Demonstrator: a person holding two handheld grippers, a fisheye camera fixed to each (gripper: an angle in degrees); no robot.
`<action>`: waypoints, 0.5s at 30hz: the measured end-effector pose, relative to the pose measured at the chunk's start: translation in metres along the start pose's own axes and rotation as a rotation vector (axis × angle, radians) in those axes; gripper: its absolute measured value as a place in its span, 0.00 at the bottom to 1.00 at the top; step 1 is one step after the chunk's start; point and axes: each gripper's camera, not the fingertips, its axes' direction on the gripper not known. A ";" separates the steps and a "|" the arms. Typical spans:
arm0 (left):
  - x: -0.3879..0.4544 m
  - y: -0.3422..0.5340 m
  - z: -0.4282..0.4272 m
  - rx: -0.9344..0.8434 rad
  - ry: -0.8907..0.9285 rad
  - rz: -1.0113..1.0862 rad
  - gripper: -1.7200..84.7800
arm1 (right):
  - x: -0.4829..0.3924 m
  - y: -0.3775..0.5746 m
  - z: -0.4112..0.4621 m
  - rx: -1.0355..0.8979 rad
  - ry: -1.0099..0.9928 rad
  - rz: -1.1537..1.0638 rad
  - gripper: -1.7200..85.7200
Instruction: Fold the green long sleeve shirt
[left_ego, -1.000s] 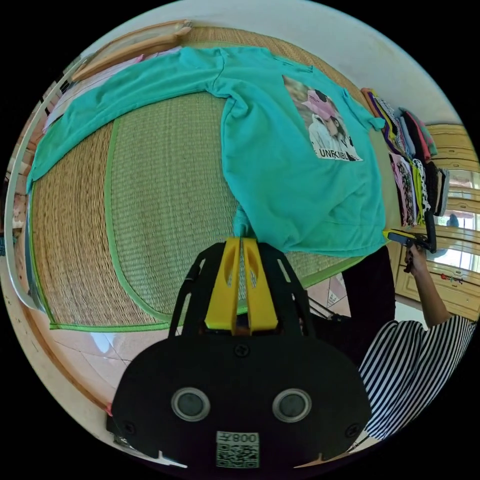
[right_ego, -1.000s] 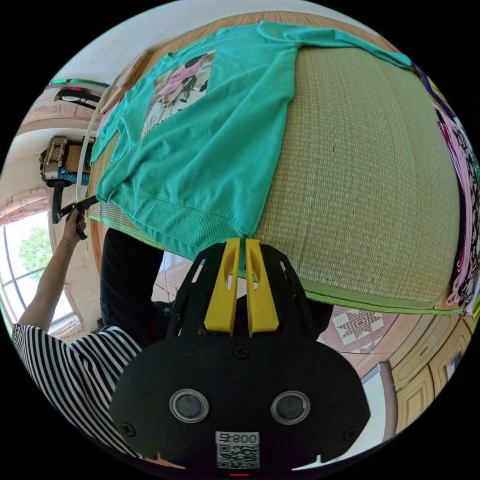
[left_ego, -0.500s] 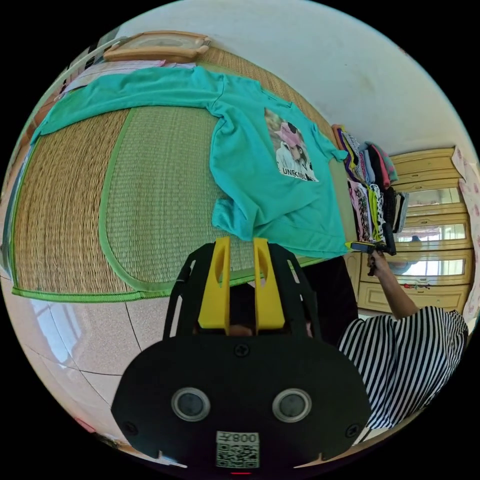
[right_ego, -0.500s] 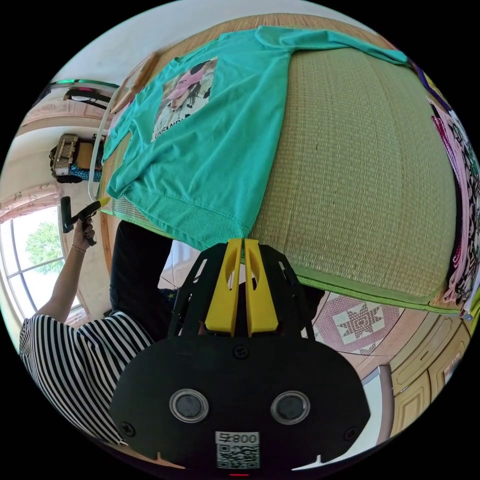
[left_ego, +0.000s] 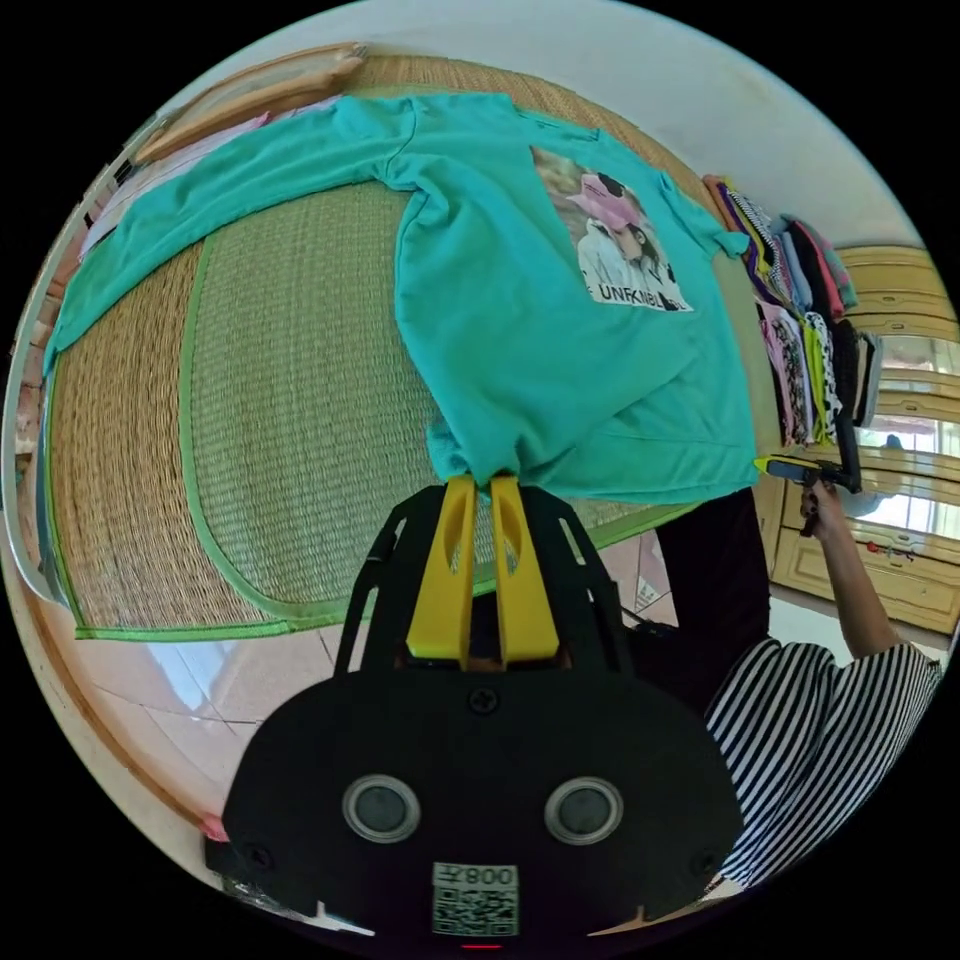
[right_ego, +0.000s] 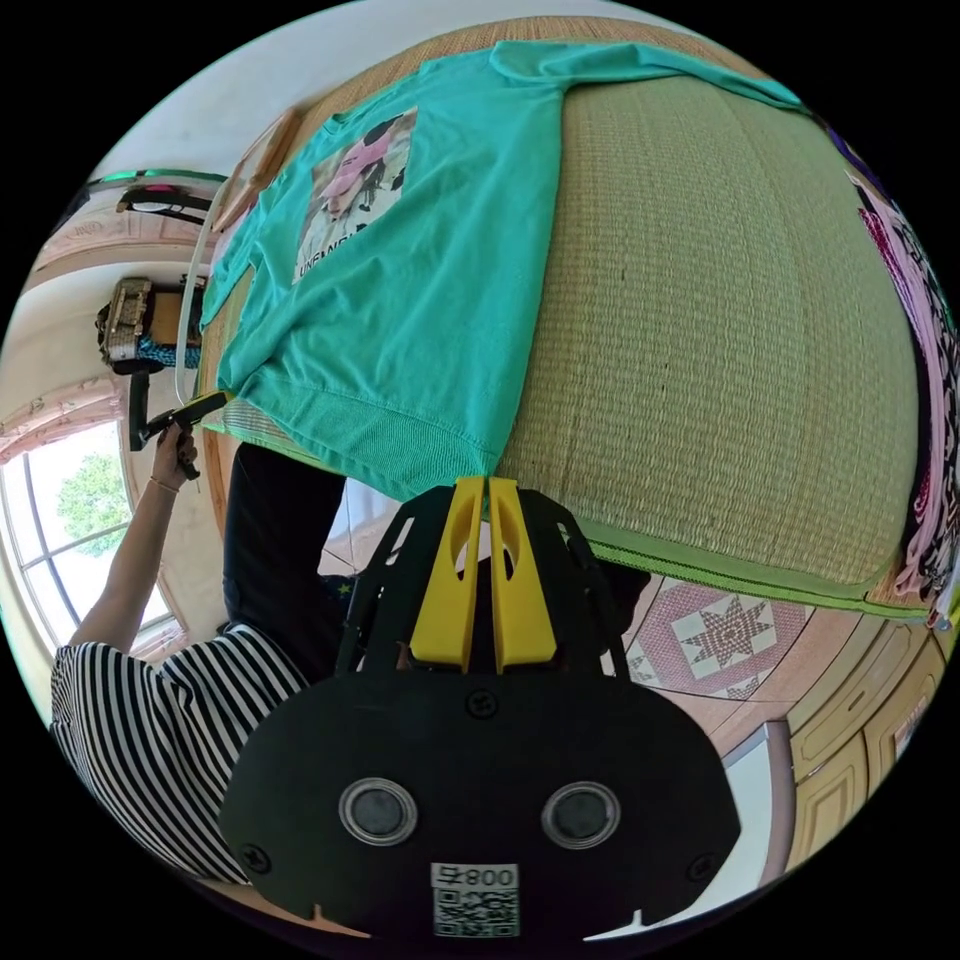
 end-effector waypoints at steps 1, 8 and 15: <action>-0.001 0.007 -0.004 0.011 0.040 -0.006 0.05 | 0.000 0.002 -0.003 0.006 -0.004 -0.013 0.02; -0.033 0.090 -0.009 0.083 0.345 -0.164 0.04 | 0.003 0.019 -0.018 0.024 -0.011 -0.072 0.02; -0.041 0.123 0.026 0.096 0.340 -0.275 0.07 | 0.027 0.022 0.016 0.006 -0.054 0.003 0.02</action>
